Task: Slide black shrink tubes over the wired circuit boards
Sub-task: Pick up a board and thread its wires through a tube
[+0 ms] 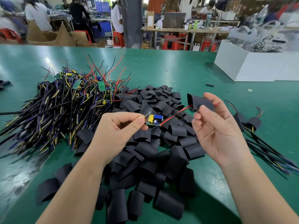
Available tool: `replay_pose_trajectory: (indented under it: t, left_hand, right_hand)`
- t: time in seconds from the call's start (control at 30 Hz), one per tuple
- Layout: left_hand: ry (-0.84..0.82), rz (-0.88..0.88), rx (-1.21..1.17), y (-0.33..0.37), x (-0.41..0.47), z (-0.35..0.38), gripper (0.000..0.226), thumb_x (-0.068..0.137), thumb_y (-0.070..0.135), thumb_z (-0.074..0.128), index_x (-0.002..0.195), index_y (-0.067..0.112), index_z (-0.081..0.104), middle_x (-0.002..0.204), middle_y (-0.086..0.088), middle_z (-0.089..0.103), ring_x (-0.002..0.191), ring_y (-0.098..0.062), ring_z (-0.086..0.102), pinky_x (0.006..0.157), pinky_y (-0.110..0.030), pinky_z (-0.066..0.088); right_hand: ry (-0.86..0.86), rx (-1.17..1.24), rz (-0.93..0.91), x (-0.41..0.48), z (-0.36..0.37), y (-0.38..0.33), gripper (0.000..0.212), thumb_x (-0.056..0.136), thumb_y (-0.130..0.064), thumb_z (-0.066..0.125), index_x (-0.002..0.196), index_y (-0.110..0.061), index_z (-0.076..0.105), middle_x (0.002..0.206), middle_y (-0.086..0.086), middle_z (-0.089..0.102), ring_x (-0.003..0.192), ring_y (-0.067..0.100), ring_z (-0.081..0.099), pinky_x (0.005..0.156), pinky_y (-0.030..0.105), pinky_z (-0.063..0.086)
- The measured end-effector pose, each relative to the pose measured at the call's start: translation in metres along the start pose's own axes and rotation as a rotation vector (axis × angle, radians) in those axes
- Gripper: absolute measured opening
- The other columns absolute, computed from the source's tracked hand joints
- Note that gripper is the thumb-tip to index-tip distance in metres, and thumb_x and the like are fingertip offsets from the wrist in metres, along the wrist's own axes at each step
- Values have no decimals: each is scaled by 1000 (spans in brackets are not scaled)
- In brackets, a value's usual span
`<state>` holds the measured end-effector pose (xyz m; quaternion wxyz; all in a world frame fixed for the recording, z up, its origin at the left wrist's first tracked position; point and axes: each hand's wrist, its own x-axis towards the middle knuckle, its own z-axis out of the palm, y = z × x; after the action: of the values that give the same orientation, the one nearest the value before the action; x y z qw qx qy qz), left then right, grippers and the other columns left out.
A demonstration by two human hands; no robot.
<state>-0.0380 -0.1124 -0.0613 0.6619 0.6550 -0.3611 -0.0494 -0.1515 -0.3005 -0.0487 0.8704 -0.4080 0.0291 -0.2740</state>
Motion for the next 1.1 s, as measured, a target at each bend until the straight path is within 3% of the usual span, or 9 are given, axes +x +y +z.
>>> replay_pose_trajectory:
  t: [0.1, 0.23, 0.33, 0.43, 0.53, 0.6, 0.77, 0.9, 1.1]
  left_hand:
    - [12, -24, 84, -5, 0, -3, 15, 80, 31, 64, 82, 25, 78, 73, 0, 74, 72, -40, 62, 71, -40, 54]
    - [-29, -15, 199, -11, 1, -6, 12, 86, 37, 65, 81, 34, 76, 71, -24, 67, 68, -49, 58, 70, -60, 49]
    - [-34, -25, 208, -13, 1, -6, 13, 85, 40, 65, 80, 34, 76, 72, -27, 65, 67, -49, 58, 65, -51, 48]
    - [-29, -40, 161, -13, 1, -4, 15, 81, 43, 64, 80, 34, 76, 73, -22, 68, 61, -44, 57, 62, -43, 49]
    - [-25, -44, 41, -6, 0, 0, 17, 79, 36, 63, 79, 26, 78, 67, -11, 70, 41, -3, 44, 47, -11, 38]
    - [-9, -50, -48, -3, 0, 2, 18, 78, 29, 63, 83, 17, 75, 61, 4, 69, 41, 7, 47, 47, -1, 34]
    - [47, -109, -176, -4, 0, 2, 17, 79, 29, 62, 76, 20, 76, 43, 12, 54, 38, 0, 28, 40, -11, 27]
    - [73, -80, -222, -3, 0, 11, 21, 77, 25, 62, 84, 7, 71, 45, 14, 56, 40, 6, 44, 47, -2, 34]
    - [67, -68, -281, 1, -2, 16, 18, 75, 22, 63, 86, 10, 72, 61, 5, 69, 46, 7, 53, 51, -1, 38]
  right_hand:
    - [-28, -30, -37, 1, -1, -6, 30, 65, 1, 68, 88, -14, 59, 93, 10, 69, 53, 7, 55, 57, 15, 48]
    - [-43, 66, 17, 2, -5, -9, 41, 69, 5, 61, 106, -13, 60, 90, 11, 72, 62, 7, 57, 54, 13, 46]
    - [-146, 140, 80, 0, -3, -5, 53, 57, -5, 88, 107, -5, 70, 91, 10, 70, 73, 7, 64, 55, 11, 47]
    - [-211, 13, 96, -2, 0, 7, 50, 50, -20, 94, 96, -12, 75, 95, 7, 71, 71, 6, 63, 59, 13, 49]
    - [-202, -222, 76, -3, 2, 19, 48, 51, -33, 93, 93, -22, 74, 108, 5, 71, 72, 11, 63, 68, 20, 52]
    - [-219, -315, 58, -4, 3, 22, 47, 54, -38, 91, 95, -24, 72, 115, 5, 69, 74, 14, 65, 69, 22, 51]
    - [-213, -328, 26, -4, 3, 23, 44, 57, -31, 90, 96, -19, 72, 115, 9, 70, 83, 23, 70, 65, 21, 51]
    - [-135, -178, 78, -4, 5, 23, 30, 57, -14, 78, 86, -20, 77, 97, 5, 75, 77, 20, 73, 58, 17, 52]
    - [19, -196, 133, -4, 11, 25, 22, 48, -28, 82, 68, -19, 76, 77, 3, 74, 62, 10, 70, 49, 15, 49]
